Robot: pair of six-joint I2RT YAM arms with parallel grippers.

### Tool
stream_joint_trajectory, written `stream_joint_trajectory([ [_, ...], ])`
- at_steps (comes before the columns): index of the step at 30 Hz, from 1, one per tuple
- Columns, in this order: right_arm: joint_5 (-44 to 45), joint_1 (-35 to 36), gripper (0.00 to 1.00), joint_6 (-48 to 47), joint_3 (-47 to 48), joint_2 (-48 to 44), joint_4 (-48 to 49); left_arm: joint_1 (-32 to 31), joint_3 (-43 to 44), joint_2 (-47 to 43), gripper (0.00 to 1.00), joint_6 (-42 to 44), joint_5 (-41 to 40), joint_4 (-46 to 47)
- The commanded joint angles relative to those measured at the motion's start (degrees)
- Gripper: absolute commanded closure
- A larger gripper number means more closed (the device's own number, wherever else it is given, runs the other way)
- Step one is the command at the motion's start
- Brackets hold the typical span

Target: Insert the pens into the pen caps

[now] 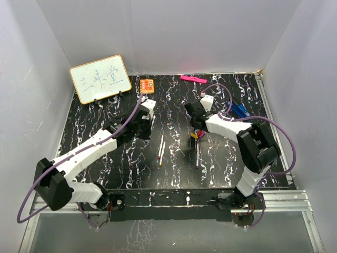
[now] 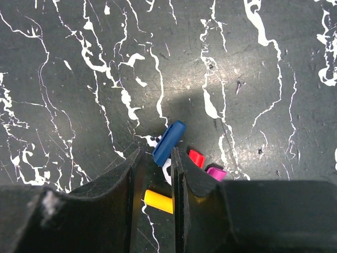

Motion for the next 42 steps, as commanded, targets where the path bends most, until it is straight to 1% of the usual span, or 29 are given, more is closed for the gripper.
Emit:
stream_joint_trajectory([
  [1,-0.23,-0.54,0.75,1.87,2.97,1.80,-0.60,0.50,-1.77,-3.28,1.00,0.65,0.80,2.35],
  [15,-0.75,-1.63,0.71,2.39,3.48,4.24,1.38,0.50,-3.69,-4.20,1.00,0.44,1.98,4.34],
  [25,-2.62,-2.11,0.71,2.65,3.60,5.61,1.97,0.50,-3.58,-3.40,1.00,0.35,1.79,4.28],
  [42,-3.29,-3.21,0.71,2.68,3.78,9.17,2.00,0.50,-3.03,-2.38,1.00,0.35,1.74,4.09],
])
